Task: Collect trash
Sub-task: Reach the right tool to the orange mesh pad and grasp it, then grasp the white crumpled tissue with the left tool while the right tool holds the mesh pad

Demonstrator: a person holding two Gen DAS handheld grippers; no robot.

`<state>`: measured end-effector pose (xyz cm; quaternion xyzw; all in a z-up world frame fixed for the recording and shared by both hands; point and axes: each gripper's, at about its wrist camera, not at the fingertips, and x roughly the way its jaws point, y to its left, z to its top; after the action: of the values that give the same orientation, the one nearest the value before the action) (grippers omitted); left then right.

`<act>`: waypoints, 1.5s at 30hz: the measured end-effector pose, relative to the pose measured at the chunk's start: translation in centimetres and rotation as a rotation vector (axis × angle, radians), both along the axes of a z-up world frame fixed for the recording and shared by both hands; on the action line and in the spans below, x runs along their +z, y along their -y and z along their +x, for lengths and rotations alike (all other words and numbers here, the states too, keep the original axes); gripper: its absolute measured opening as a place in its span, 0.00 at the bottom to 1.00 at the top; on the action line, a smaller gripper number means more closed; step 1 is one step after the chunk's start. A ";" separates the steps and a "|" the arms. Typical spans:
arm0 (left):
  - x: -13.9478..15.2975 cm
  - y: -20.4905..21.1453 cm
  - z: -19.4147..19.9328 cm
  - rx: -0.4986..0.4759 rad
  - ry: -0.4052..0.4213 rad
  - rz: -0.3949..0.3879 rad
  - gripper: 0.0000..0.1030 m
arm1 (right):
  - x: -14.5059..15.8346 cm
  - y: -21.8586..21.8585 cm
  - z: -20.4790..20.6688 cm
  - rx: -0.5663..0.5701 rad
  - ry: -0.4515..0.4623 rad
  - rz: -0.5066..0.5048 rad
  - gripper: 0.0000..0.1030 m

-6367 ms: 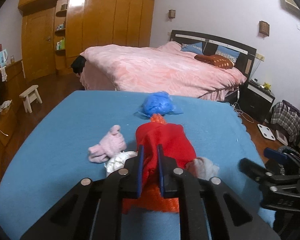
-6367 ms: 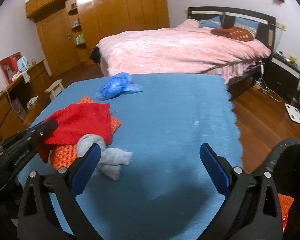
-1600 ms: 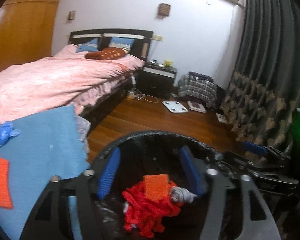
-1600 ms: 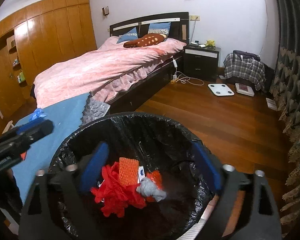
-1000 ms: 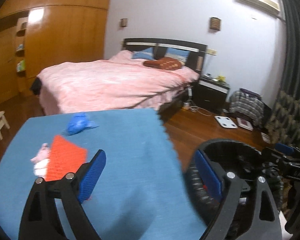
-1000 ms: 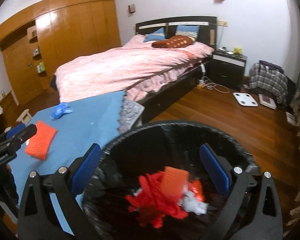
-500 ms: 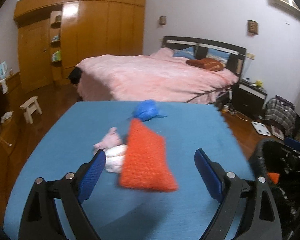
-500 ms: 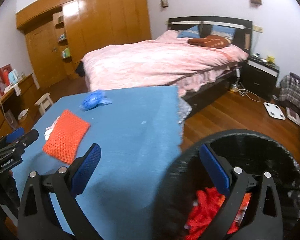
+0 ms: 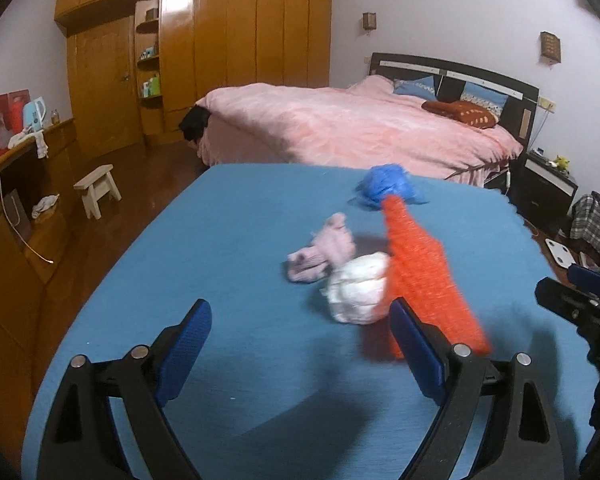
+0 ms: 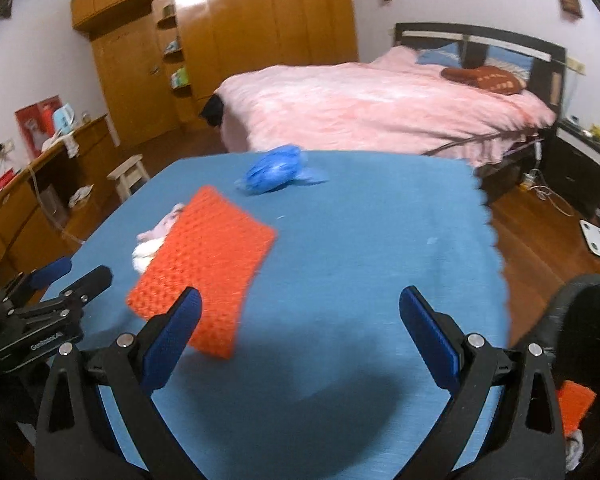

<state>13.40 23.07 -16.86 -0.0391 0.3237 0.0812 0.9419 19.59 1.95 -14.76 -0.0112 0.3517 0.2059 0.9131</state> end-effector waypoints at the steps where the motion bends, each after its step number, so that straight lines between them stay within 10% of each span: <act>1: -0.2 -0.4 0.0 0.005 -0.004 -0.004 0.86 | -0.2 -0.5 0.0 0.008 -0.003 0.000 0.94; 17: -1.1 -3.7 0.2 0.039 -0.031 -0.073 0.86 | -2.9 -5.5 0.4 0.128 -0.056 -0.079 0.91; 27: -1.2 -4.0 0.3 0.043 -0.036 -0.082 0.86 | -3.3 -5.4 0.8 0.184 -0.121 -0.036 0.31; 45: -1.0 2.5 4.3 -0.103 -0.035 -0.084 0.78 | -2.2 1.8 1.7 0.041 -0.105 -0.039 0.26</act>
<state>17.72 20.56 -17.89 -0.0606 0.3446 0.0198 0.9366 21.28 0.14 -17.00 -0.0252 0.4028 0.2178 0.8886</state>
